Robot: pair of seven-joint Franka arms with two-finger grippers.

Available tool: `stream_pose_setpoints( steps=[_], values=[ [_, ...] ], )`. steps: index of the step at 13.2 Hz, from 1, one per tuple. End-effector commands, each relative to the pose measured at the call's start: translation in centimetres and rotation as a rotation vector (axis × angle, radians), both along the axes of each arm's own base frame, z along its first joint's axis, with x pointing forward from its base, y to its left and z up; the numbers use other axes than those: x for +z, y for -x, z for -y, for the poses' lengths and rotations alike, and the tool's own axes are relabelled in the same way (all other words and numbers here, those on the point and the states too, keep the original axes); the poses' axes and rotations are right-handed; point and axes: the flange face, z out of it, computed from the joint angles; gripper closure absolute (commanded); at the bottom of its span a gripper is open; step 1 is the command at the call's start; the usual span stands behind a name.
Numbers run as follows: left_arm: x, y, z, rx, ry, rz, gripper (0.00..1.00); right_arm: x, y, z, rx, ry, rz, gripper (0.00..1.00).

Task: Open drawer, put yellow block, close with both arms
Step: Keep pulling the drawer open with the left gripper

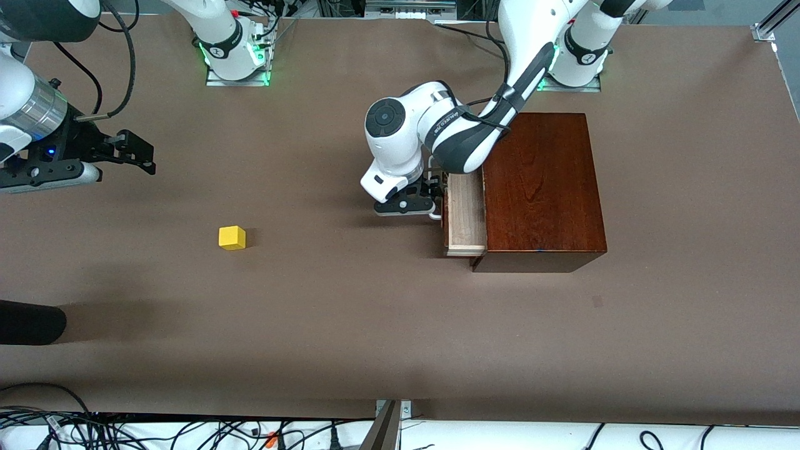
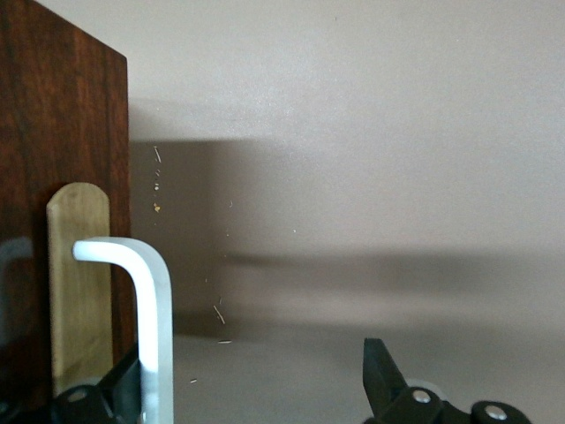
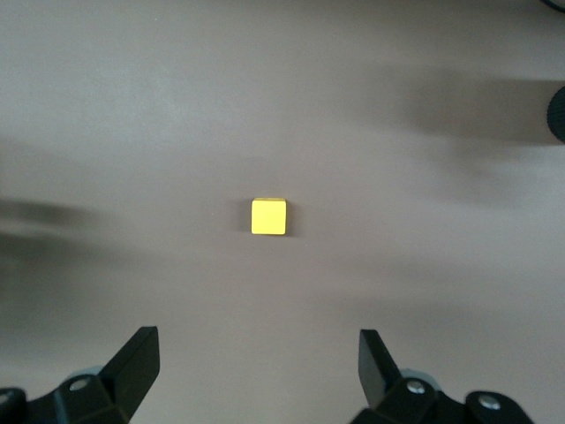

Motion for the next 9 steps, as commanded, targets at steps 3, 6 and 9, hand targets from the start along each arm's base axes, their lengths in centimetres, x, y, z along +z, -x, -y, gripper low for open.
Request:
stream_pose_setpoints(
  steps=[3, 6, 9],
  values=[
    [0.7, 0.5, 3.2, 0.071, 0.077, -0.05, 0.0, 0.5, -0.2, 0.2, -0.011, 0.015, -0.002, 0.0],
    [0.6, 0.6, 2.6, 0.075, 0.033, -0.076, 0.0, 0.5, -0.2, 0.2, -0.011, 0.015, -0.002, 0.0],
    [0.5, 0.7, 2.2, 0.067, -0.006, -0.081, 0.0, 0.4, -0.2, 0.2, -0.011, 0.015, -0.003, 0.0]
  ],
)
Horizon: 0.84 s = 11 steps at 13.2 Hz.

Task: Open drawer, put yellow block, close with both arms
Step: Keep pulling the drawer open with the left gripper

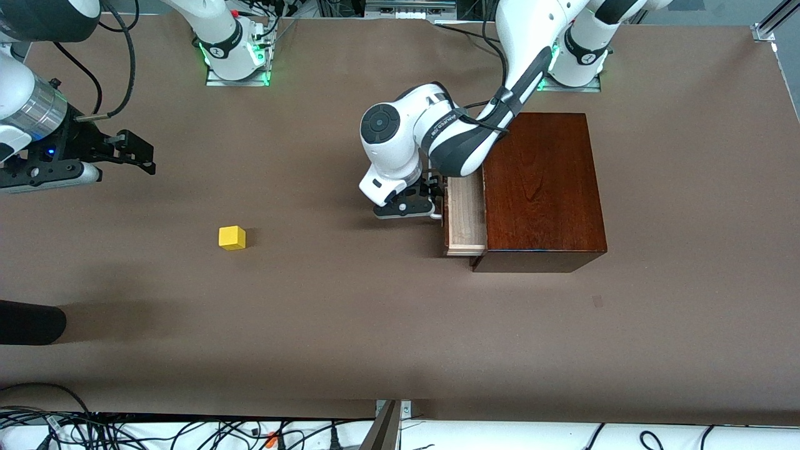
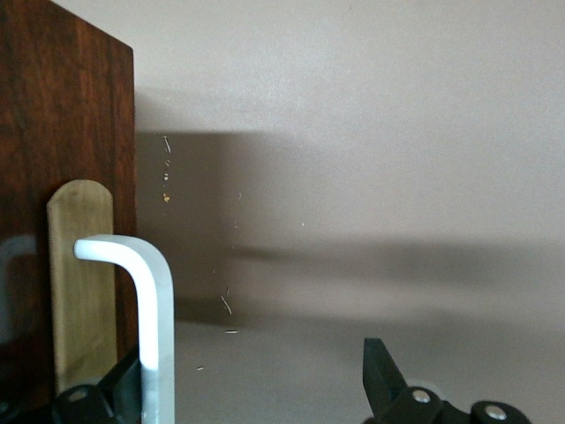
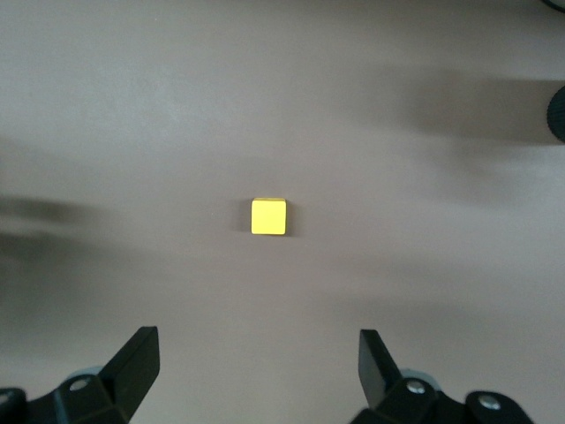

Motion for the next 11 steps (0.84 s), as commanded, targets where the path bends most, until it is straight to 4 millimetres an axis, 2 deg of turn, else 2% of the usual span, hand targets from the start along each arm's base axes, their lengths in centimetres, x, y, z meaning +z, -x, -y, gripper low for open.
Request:
stream_pose_setpoints(
  steps=[1, 4, 11],
  values=[
    [0.25, 1.22, 1.8, 0.045, 0.023, -0.046, 0.0, 0.44, -0.23, 0.15, -0.011, 0.015, -0.003, 0.0],
    [-0.05, 1.78, 2.18, 0.054, 0.026, -0.06, 0.0, 0.44, -0.23, 0.15, -0.011, 0.015, -0.003, 0.0],
    [-0.04, 1.41, 1.22, 0.093, -0.007, -0.078, 0.0, 0.44, -0.23, 0.15, -0.011, 0.015, -0.003, 0.0]
  ],
)
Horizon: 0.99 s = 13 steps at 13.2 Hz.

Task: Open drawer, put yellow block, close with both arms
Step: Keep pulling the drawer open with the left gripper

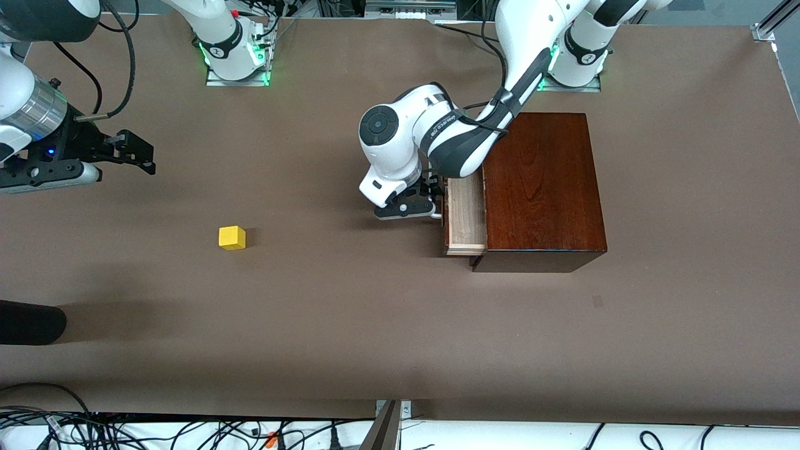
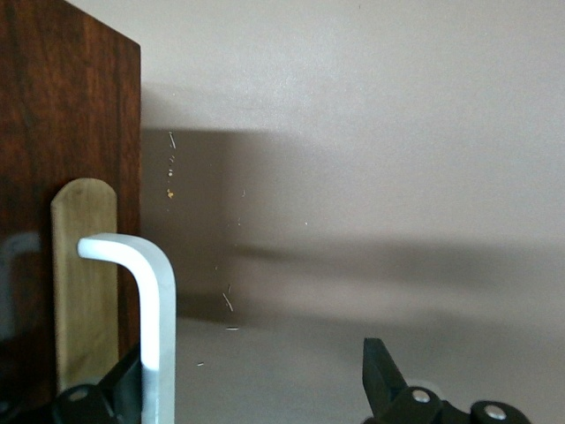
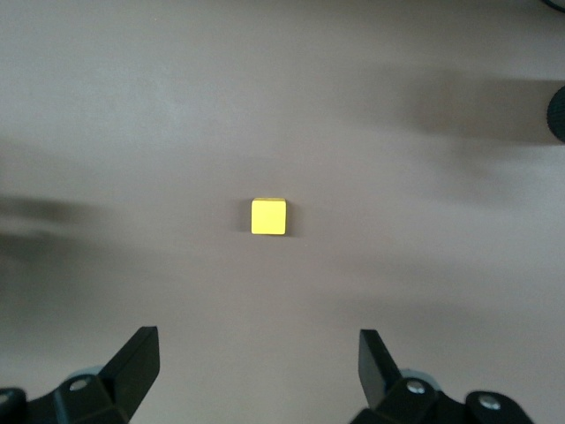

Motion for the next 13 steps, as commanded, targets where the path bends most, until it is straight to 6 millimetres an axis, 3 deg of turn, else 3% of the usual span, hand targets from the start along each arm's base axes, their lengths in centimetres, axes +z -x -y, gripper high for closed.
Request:
stream_pose_setpoints(
  steps=[1, 3, 5, 8, 11, 13],
  values=[
    [-0.1, 1.6, 1.2, 0.056, 0.0, -0.075, 0.0, 0.4, -0.2, 0.1, -0.011, 0.015, -0.003, 0.0],
    [0.0, 1.3, 1.0, 0.052, 0.0, -0.074, 0.0, 0.4, -0.2, 0.1, -0.011, 0.015, -0.003, 0.0],
    [2.9, 0.3, 0.3, 0.057, 0.023, -0.05, 0.0, 0.4, -0.2, 0.1, -0.011, 0.015, -0.003, 0.0],
    [4.3, -0.3, -0.5, 0.045, 0.041, -0.052, 0.0, 0.4, -0.2, 0.1, -0.011, 0.015, -0.003, 0.0],
    [4.1, 0.0, -0.4, 0.038, 0.025, -0.054, 0.0, 0.4, -0.2, 0.1, -0.011, 0.015, -0.003, 0.0],
    [2.4, 0.5, -0.2, 0.032, 0.005, -0.068, 0.0, 0.4, -0.2, 0.1, -0.011, 0.015, -0.003, 0.0]
  ],
)
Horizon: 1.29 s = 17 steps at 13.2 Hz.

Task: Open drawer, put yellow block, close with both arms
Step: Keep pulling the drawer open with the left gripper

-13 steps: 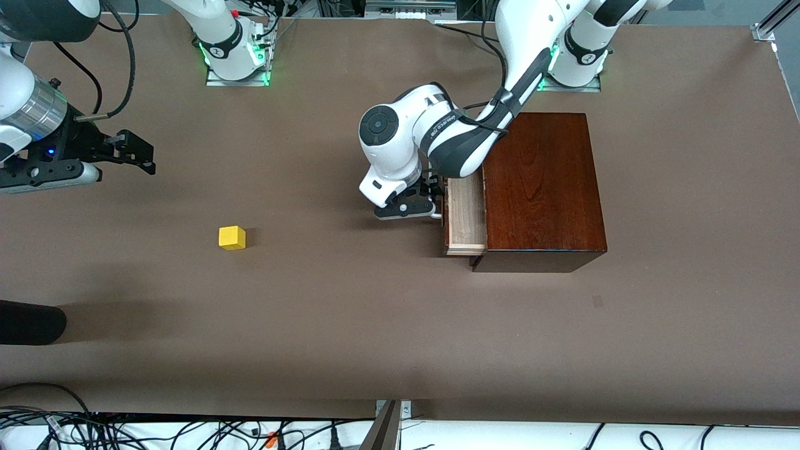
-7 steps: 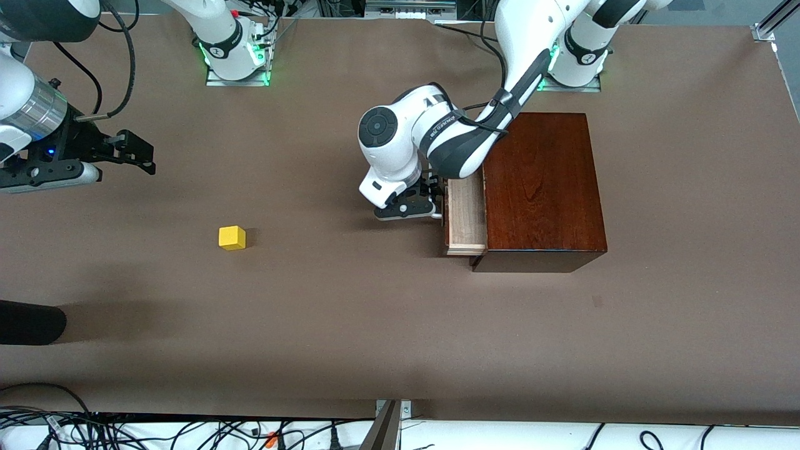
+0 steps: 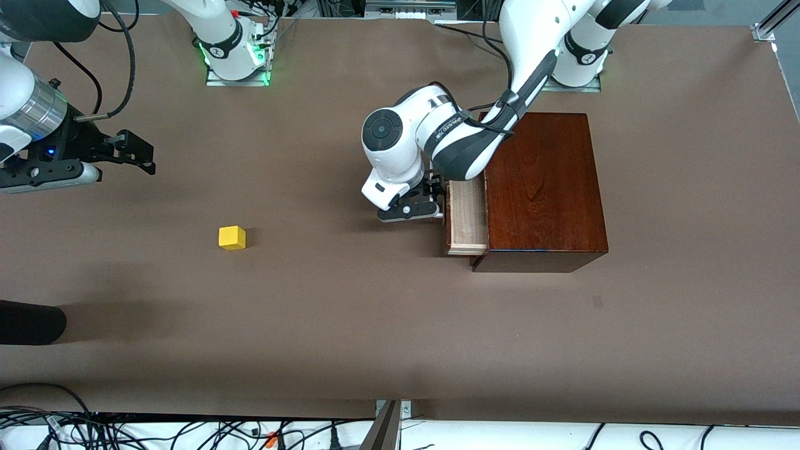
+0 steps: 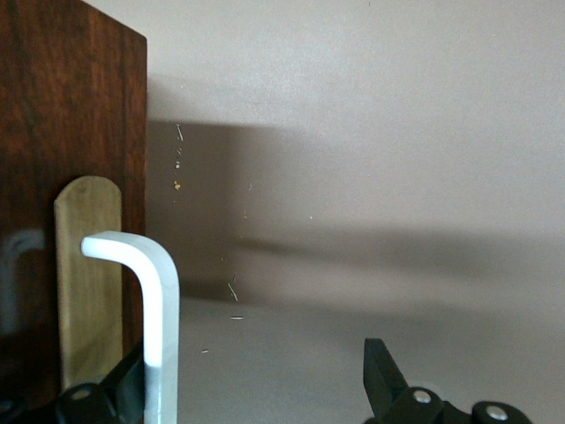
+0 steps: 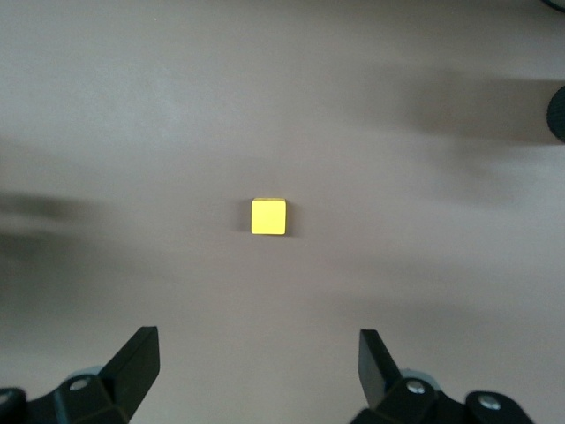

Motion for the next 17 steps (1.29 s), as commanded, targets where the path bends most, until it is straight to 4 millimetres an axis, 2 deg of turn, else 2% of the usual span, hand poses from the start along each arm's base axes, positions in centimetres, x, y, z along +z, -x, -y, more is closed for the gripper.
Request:
stream_pose_setpoints(
  steps=[1, 4, 6, 12, 15, 17],
  values=[
    [1.0, 1.5, 0.7, 0.005, -0.007, -0.043, 0.0, 0.4, -0.2, 0.1, -0.011, 0.015, -0.003, 0.0],
    [0.2, 1.8, 1.3, -0.01, -0.002, -0.044, 0.0, 0.4, -0.2, 0.1, -0.011, 0.015, -0.003, 0.0],
    [0.4, 2.7, 2.2, -0.044, -0.017, -0.013, 0.0, 0.4, -0.2, 0.1, -0.011, 0.015, -0.003, 0.0],
    [1.7, 2.0, 1.5, -0.055, -0.047, 0.024, 0.0, 0.4, -0.2, 0.1, -0.011, 0.015, -0.003, 0.0],
    [6.7, 1.8, 0.9, -0.041, -0.016, 0.06, 0.0, 0.4, -0.2, 0.1, -0.011, 0.015, -0.003, 0.0],
    [10.4, 1.0, -0.8, -0.037, -0.002, 0.086, 0.0, 0.4, -0.2, 0.1, -0.011, 0.015, -0.003, 0.0]
  ],
)
